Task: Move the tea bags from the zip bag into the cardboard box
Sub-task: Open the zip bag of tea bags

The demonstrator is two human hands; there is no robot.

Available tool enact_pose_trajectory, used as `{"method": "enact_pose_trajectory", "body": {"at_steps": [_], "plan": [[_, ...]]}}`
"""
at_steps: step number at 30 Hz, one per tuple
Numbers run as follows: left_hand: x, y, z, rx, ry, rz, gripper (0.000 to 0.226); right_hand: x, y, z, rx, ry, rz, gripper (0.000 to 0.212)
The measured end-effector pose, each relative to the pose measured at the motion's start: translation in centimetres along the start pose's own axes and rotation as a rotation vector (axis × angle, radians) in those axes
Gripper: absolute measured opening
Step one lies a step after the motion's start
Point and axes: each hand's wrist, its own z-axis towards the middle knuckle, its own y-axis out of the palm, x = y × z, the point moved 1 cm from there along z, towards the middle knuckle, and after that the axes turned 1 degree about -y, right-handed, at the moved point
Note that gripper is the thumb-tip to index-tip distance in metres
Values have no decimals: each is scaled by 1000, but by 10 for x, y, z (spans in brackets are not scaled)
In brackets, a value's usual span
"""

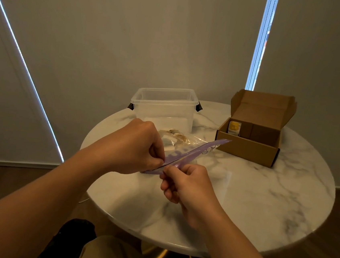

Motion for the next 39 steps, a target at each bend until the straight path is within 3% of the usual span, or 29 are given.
{"method": "enact_pose_trajectory", "body": {"at_steps": [11, 15, 20, 27, 33, 39], "plan": [[5, 4, -5, 76, 19, 60, 10, -8, 4, 3, 70, 9, -22, 19], [-6, -4, -4, 177, -32, 90, 12, 0, 5, -2, 52, 39, -44, 24], [-9, -3, -2, 110, -46, 123, 13, 1, 4, 0, 47, 51, -21, 25], [4, -1, 3, -23, 48, 69, 50, 1, 0, 1, 1, 23, -66, 31], [4, 2, 9, -76, 86, 154, 42, -2, -13, 5, 152, -102, -131, 34], [10, 1, 13, -27, 133, 181, 26, -7, -22, 11, 280, -295, -247, 36]]}}
